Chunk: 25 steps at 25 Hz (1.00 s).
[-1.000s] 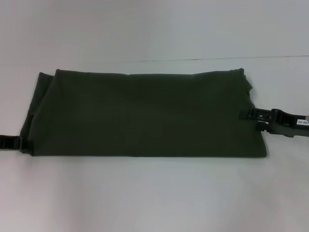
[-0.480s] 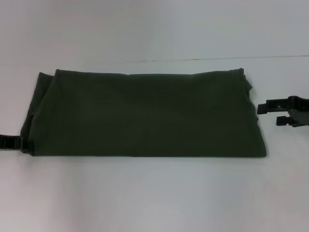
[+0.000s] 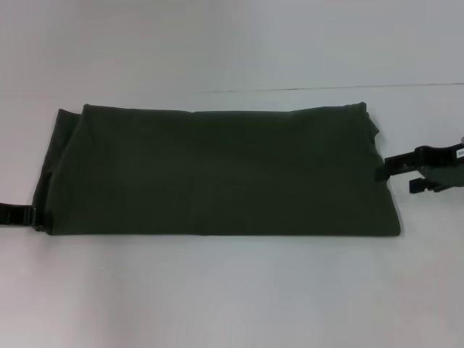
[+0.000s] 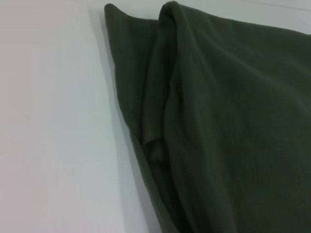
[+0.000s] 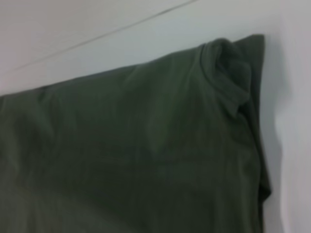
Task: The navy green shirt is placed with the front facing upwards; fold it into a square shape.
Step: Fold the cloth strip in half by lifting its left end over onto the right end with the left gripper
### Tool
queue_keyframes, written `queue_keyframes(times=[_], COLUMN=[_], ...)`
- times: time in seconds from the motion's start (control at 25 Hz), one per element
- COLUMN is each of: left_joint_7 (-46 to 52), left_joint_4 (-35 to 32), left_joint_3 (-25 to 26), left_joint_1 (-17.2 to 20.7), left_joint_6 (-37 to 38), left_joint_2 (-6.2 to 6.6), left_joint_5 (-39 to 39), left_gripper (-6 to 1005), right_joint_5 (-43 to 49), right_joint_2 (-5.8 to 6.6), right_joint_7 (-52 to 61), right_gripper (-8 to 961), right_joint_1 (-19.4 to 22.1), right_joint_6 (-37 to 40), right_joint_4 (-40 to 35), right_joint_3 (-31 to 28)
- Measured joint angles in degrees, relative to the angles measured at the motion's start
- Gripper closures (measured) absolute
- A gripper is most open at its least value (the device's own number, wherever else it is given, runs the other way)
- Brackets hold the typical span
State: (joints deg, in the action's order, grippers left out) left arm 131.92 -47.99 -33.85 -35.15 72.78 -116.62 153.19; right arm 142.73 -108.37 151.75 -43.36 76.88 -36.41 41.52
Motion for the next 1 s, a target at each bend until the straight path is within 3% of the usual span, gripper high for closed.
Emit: queue_keyframes(times=[0.28, 0.76, 1.0], left_joint_7=[0.0, 0.0, 0.0], left_joint_4=[0.0, 0.1, 0.1], left_joint_3=[0.0, 0.0, 0.0], left_joint_1=[0.0, 0.0, 0.0], left_joint_6=[0.1, 0.1, 0.1], left_joint_2=[0.00, -0.09, -0.09], left_joint_5=[0.0, 0.0, 0.0], left_gripper=[983, 984, 984], right_joint_5=[2.4, 3.6, 3.7], right_joint_2=[-1.86, -3.61, -3.81], right_joint_7=[0.0, -0.5, -0.5], right_gripper=[63, 65, 67], right_joint_1=[0.0, 0.0, -0.1], right_joint_6=[-1.1, -1.9, -2.0], right_joint_4=[1.6, 2.4, 2.5], right_joint_3=[0.3, 0.6, 0.8])
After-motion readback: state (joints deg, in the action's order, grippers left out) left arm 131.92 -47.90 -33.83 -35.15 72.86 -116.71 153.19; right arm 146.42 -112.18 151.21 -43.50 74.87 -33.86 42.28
